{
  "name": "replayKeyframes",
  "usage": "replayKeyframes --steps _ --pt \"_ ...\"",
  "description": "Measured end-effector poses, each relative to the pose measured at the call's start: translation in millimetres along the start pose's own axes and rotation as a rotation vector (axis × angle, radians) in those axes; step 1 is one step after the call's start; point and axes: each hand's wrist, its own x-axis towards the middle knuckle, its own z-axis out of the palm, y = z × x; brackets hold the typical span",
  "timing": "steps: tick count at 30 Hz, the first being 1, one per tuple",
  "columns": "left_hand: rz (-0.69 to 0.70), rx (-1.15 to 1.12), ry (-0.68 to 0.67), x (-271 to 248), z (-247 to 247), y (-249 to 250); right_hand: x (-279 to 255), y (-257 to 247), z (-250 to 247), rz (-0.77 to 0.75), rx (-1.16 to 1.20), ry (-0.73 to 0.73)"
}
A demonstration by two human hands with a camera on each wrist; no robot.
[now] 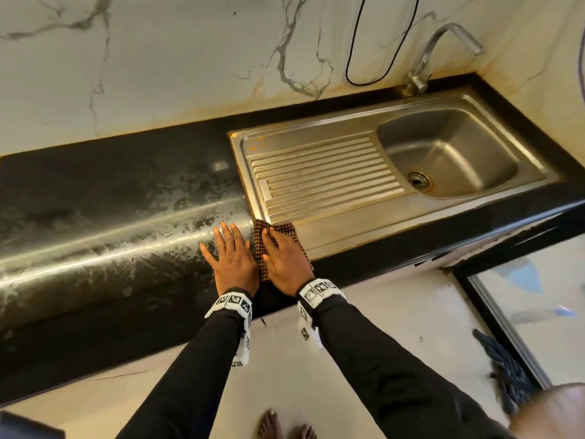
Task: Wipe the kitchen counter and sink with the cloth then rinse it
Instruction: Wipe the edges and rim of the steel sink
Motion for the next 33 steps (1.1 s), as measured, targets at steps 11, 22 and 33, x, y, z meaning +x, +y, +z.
replayKeyframes --steps 11,22,33 --pt "-0.003 0.011 0.0 -1.1 -1.2 -2.1 -55.4 8.9 -1.9 -0.003 -0.135 0.083" --pt "-0.181 0.035 -0.023 -2.8 3.0 38.5 -91.0 222.7 -103.4 0.263 -0.193 0.091" --pt "-0.198 0.001 0.07 2.6 15.9 33.3 -93.8 361.4 -167.0 0.585 -0.26 0.135"
